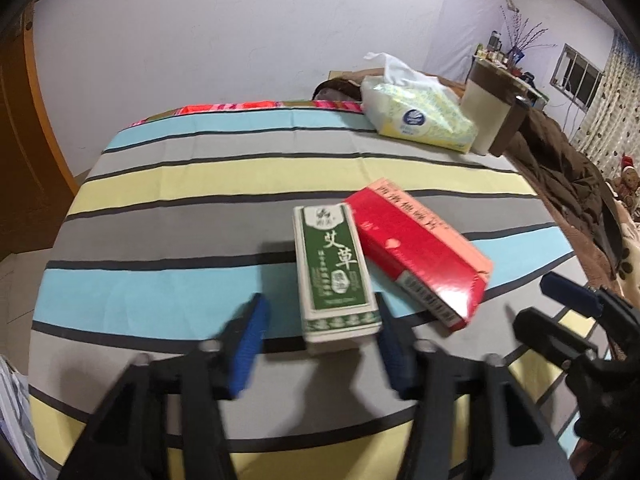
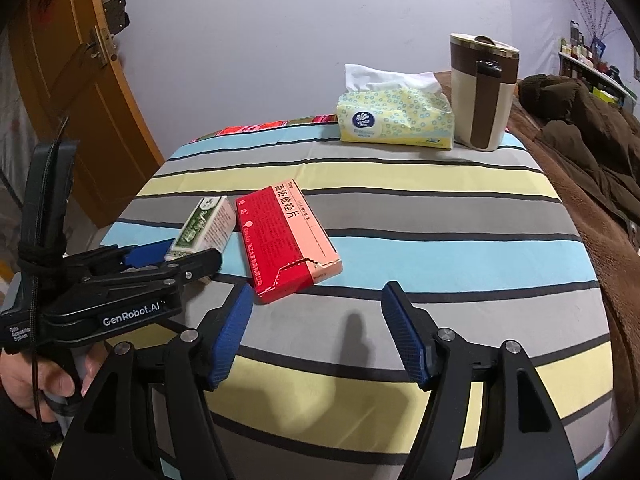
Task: Collect trash
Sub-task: 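Grasp the green-and-white box with the left gripper while the right gripper grasps the red box, then lift the green box and red box off the bedspread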
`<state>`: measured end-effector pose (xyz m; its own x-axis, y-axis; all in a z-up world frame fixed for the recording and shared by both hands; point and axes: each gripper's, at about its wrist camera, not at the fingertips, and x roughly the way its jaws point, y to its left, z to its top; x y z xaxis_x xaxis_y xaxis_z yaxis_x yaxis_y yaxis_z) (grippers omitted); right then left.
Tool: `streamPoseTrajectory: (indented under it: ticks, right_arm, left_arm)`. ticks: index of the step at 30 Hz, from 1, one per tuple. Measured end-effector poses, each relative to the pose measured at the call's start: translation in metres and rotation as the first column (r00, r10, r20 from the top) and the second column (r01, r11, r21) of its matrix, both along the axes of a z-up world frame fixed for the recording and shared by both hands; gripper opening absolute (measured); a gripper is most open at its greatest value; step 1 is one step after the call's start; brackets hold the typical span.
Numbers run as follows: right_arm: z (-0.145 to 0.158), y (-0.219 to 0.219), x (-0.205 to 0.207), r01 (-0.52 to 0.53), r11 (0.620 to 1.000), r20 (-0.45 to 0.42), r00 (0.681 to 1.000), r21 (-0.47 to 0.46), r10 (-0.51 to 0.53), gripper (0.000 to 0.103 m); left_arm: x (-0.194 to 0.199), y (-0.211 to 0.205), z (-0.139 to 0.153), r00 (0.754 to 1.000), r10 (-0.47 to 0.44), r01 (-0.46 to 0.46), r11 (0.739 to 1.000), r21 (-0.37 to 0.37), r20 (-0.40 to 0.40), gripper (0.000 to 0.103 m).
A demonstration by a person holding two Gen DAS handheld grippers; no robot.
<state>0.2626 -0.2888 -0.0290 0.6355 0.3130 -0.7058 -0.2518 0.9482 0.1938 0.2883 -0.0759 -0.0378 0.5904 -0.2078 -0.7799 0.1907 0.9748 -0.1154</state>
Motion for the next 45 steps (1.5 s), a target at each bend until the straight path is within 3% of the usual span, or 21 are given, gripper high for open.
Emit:
streamPoseTrajectory:
  ticks: [1, 22, 24, 26, 33, 38, 45]
  right_arm:
    - [0.0, 0.001, 0.001, -0.004, 1.0, 0.0, 1.0, -0.002, 0.004, 0.068]
    - [-0.018, 0.035, 0.037, -0.12, 0.989, -0.041, 0.992, -0.087, 0.117, 0.07]
    - [-0.018, 0.037, 0.04, -0.126, 0.987, -0.042, 0.992, -0.097, 0.122, 0.07]
    - [-0.018, 0.04, 0.044, -0.134, 0.985, -0.044, 0.991, -0.107, 0.13, 0.07]
    - [-0.023, 0.047, 0.053, -0.137, 0.981, -0.059, 0.99, -0.137, 0.13, 0.07]
    - [-0.021, 0.05, 0.05, -0.122, 0.984, -0.069, 0.991, -0.132, 0.113, 0.069]
    - [-0.017, 0.051, 0.032, -0.104, 0.988, -0.066, 0.993, -0.111, 0.097, 0.068]
  left_arm:
    - [0.001, 0.003, 0.0, 1.0, 0.006, -0.006, 1.0, 0.006, 0.0, 0.036]
    - [-0.015, 0.052, 0.002, 0.999, 0.045, -0.046, 0.999, 0.02, 0.009, 0.035]
    - [-0.014, 0.054, 0.001, 0.999, 0.041, -0.041, 0.999, 0.002, -0.001, 0.038]
    - [-0.014, 0.056, 0.003, 0.999, 0.037, -0.037, 0.999, -0.018, 0.0, 0.058]
    - [-0.007, 0.053, 0.001, 0.999, 0.033, -0.033, 0.999, 0.005, 0.021, 0.06]
    - [-0.008, 0.052, -0.001, 0.999, 0.038, -0.039, 0.998, 0.043, 0.028, 0.032]
    - [-0.021, 0.053, 0.005, 0.998, 0.036, -0.039, 0.997, 0.061, 0.041, 0.032]
